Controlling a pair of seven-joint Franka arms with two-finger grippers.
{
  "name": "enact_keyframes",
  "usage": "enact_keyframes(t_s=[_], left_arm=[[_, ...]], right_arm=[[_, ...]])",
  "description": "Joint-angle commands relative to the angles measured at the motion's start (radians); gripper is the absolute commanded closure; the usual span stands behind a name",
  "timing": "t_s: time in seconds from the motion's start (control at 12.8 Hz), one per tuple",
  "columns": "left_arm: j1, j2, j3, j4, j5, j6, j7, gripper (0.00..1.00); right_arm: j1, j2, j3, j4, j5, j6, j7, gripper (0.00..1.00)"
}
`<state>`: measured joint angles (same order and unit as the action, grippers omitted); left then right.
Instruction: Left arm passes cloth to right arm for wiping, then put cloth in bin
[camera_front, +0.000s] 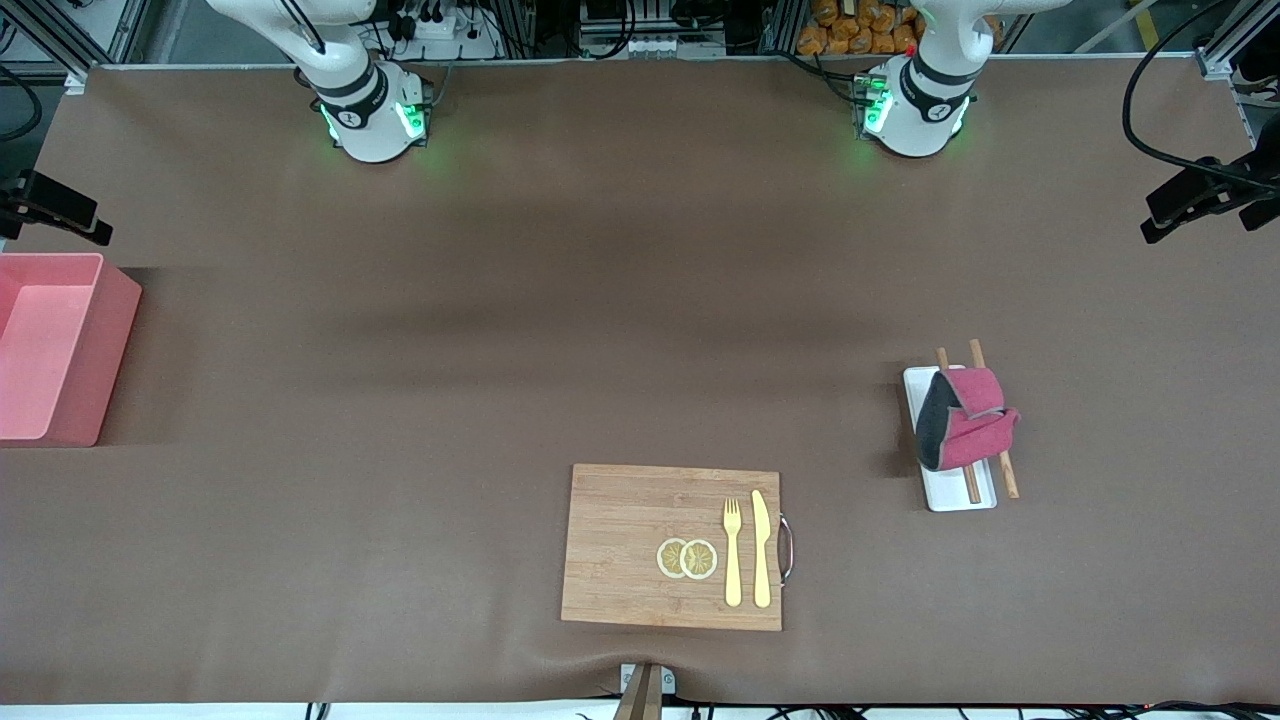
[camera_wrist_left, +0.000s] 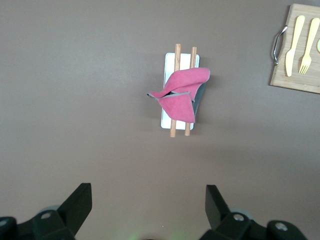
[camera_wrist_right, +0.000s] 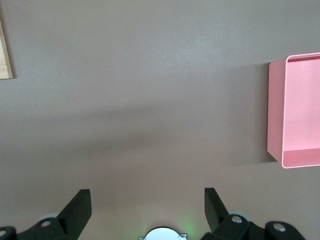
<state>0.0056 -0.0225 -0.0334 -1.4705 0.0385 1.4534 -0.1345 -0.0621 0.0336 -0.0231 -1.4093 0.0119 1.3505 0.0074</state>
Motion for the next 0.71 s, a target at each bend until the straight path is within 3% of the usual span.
enact_keyframes(t_s=[0.0, 0.47, 0.63], left_arm=[[-0.007, -0.01, 0.001, 0.01, -0.011, -0.031, 0.006, 0.0], [-0.039, 0.024, 0.006, -0.016, 0.004, -0.033, -0.002, 0.0], [-0.032, 0.059, 0.001, -0.087, 0.0, 0.078, 0.006, 0.0]], right_arm=[[0.005, -0.015, -0.001, -0.005, -0.012, -0.007, -0.006, 0.0], [0.005, -0.015, -0.001, -0.005, -0.012, -0.007, -0.006, 0.0], [0.005, -0.015, -0.001, -0.005, -0.012, -0.008, -0.004, 0.0]])
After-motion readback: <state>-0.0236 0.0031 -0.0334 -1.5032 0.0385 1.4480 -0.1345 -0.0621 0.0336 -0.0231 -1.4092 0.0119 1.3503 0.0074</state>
